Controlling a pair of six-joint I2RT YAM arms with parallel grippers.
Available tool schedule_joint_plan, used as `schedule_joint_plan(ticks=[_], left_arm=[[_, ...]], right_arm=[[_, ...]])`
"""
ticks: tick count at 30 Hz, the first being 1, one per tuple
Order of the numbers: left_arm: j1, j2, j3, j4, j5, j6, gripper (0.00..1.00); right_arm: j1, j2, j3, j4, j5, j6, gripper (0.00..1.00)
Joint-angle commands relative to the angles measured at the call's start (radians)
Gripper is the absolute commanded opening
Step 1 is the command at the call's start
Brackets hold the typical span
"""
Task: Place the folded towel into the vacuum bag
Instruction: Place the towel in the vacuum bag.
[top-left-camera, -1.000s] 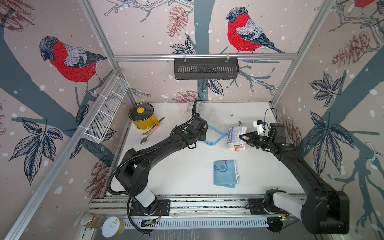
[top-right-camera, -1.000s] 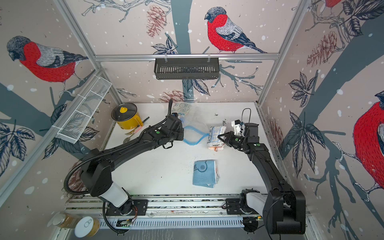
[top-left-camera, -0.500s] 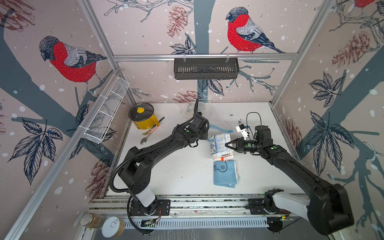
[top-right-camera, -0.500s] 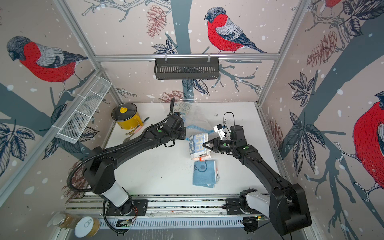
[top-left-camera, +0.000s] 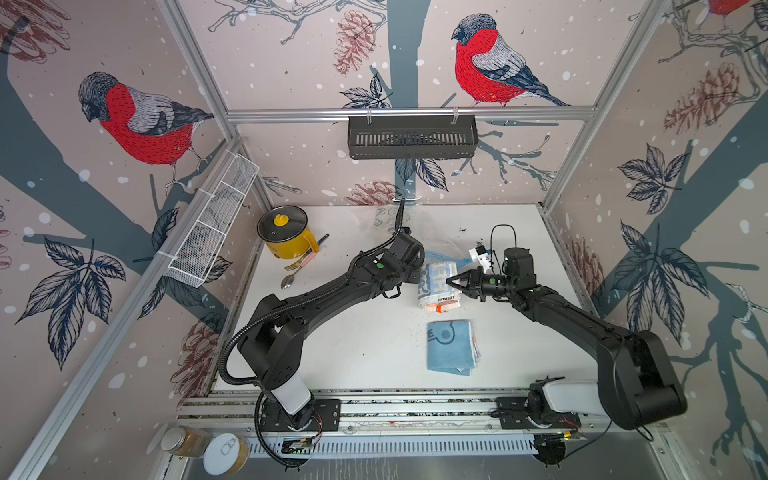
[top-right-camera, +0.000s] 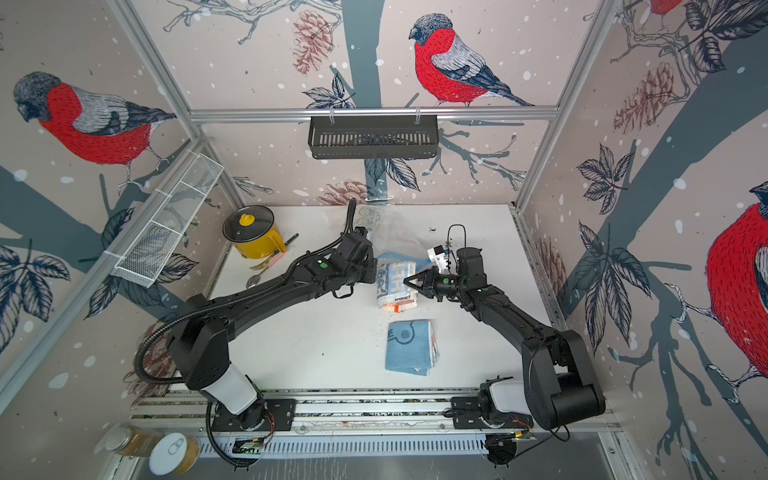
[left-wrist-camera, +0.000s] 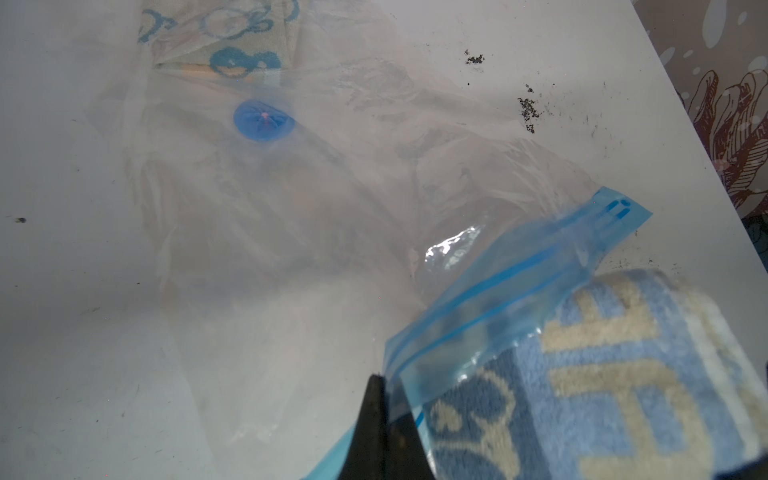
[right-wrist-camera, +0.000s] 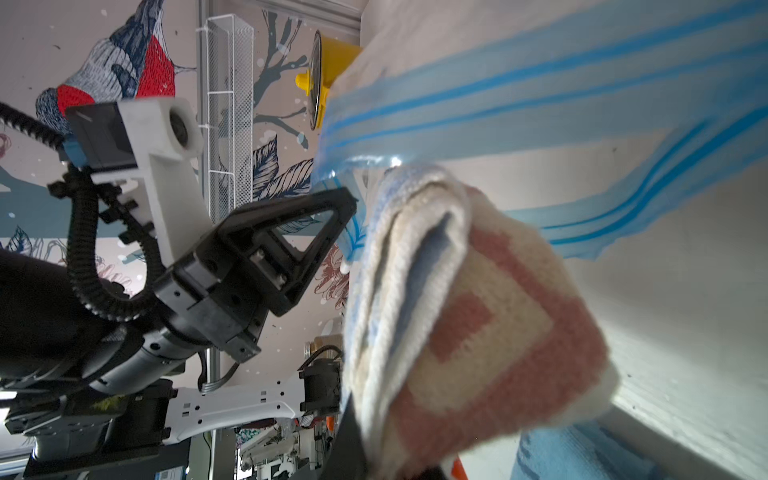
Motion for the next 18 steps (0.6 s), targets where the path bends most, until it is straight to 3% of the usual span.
schedule_joint_plan(ticks=[1,8,12,18], left_arm=[[-0.009,-0.003,-0.001,-0.015,-0.032,0.020,0.00],[-0.028,0.020,0.023,-0.024,-0.021,0.028,0.00],[-0.037,0.031,0.036,-0.027,-0.024,0.019,0.00],[-0.039,0.050,0.062,-0.021,-0.003,-0.008,0.00]], right_arm=[[-0.036,0.016,-0.009,0.141,-0.001,0.101,0.01],[-0.071,0.064,0.002,0.210,0.032,0.175,0.01],[-0.061,0.101,-0.012,0.318,0.031,0.266,0.01],[-0.027,0.110,-0.019,0.333,0.053,0.297,0.01]])
